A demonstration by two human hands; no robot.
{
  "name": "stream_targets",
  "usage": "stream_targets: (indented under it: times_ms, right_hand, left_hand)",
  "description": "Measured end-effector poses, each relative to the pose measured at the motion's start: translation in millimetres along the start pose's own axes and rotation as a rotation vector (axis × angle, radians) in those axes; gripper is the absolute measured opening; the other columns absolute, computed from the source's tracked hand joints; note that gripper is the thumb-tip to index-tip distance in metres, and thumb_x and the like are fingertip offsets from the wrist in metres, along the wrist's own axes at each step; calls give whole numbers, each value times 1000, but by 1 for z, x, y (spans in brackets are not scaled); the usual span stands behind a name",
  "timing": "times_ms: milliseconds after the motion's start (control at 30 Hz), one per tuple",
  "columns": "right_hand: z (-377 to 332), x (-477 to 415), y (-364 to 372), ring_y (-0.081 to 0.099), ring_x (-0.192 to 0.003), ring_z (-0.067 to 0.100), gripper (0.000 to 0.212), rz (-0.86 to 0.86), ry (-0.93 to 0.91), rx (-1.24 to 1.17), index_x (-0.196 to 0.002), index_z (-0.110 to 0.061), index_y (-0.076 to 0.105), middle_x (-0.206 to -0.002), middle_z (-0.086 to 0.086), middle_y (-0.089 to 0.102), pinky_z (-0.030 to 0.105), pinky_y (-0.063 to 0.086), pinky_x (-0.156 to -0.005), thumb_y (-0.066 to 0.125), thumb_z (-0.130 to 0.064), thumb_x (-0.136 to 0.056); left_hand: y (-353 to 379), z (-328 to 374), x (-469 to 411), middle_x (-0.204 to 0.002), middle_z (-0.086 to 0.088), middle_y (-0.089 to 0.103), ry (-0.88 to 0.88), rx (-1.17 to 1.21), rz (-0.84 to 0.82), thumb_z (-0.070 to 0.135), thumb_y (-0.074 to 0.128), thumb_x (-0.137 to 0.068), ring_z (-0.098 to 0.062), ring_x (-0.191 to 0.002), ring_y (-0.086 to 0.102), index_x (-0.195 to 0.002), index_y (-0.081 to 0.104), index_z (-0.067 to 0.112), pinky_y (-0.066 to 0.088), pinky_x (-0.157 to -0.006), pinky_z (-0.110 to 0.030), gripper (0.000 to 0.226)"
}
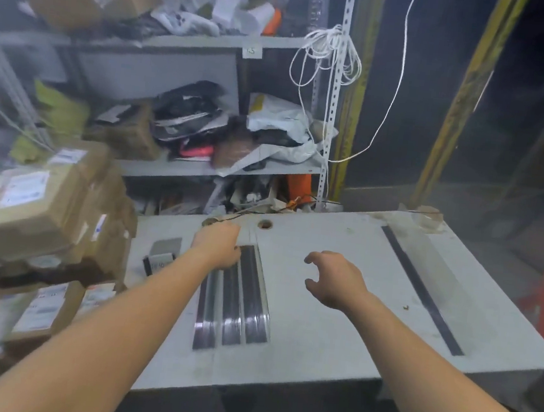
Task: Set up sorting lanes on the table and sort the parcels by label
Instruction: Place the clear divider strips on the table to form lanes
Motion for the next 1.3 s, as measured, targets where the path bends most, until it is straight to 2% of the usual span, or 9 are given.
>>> stream_targets:
  times_ms: [133,267,400,633,700,800,967,1167,1300]
  right_hand:
    - [-17,-13,13,53,-121,22,46,-14,-11,-9,-137,-25,51,-134,-1,57,34,47,-91,62,-27,-92]
    - [-27,-30,34,52,-123,20,45,-53,10,-30,-137,-27,51,-134,-3,56,32,45,-88,61,-26,-92]
    - [-36,-54,55,52,-124,19,45,-67,61,-40,-136,-27,52,-133,-4,57,32,46,-89,61,-30,-92]
    - [-39,-92,98,55,-120,13,42,-90,317,-142,-132,-29,55,-129,-9,60,29,44,-85,59,-34,-90]
    - [-40,-96,110,58,-116,12,42,-95,391,-207,-129,-30,58,-125,-11,62,29,46,-85,61,-36,-88]
    - [-40,-95,128,58,-113,10,42,-129,467,-251,-127,-29,60,-122,-13,63,28,49,-85,63,-35,-86]
    - [-33,-90,153,63,-102,11,33,-197,570,-291,-115,-27,66,-111,-12,67,29,53,-81,65,-24,-83]
    - [-30,-87,161,66,-100,17,29,-171,604,-287,-109,-23,74,-108,-6,72,27,52,-79,56,-14,-88]
    - [-18,-78,152,66,-101,17,33,-167,605,-255,-109,-24,73,-110,-7,71,27,52,-80,52,-11,-88]
  left_hand:
    - [16,-20,0,-121,-9,58,10,-51,-16,29,50,-94,-32,-106,57,-122,52,13,50,-77,-39,32]
    - [35,-36,-22,-117,-8,59,72,-79,-40,32,50,-94,-30,-105,58,-114,55,13,51,-81,-40,28]
    - [49,-50,-59,-119,-7,59,159,-76,-17,30,48,-97,-29,-105,59,-119,56,12,49,-81,-39,29]
    - [73,-47,-144,-113,-9,58,487,-227,51,10,42,-96,-28,-103,55,-110,58,9,36,-74,-33,21]
    - [80,-40,-163,-117,-7,57,586,-209,28,8,43,-95,-28,-109,53,-115,58,9,32,-72,-32,25]
    - [95,-26,-186,-117,-5,58,752,-204,-35,6,47,-92,-29,-111,55,-116,61,10,46,-82,-39,28]
    - [117,-4,-200,-106,-5,57,975,-450,-30,-6,53,-86,-26,-100,56,-104,61,10,46,-77,-34,26]
    - [132,-6,-218,-96,-6,62,935,-448,-114,-9,52,-77,-24,-75,50,-83,57,15,40,-63,-32,25]
    - [128,-3,-227,-98,-4,59,889,-404,-137,-6,52,-78,-25,-81,55,-89,63,11,42,-64,-32,23]
Point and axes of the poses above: each hand's wrist, its own x-axis away from the middle knuckle, its own y-axis out of the palm, z = x × y, the point moved 7 cm from there along -x, towards the middle knuckle
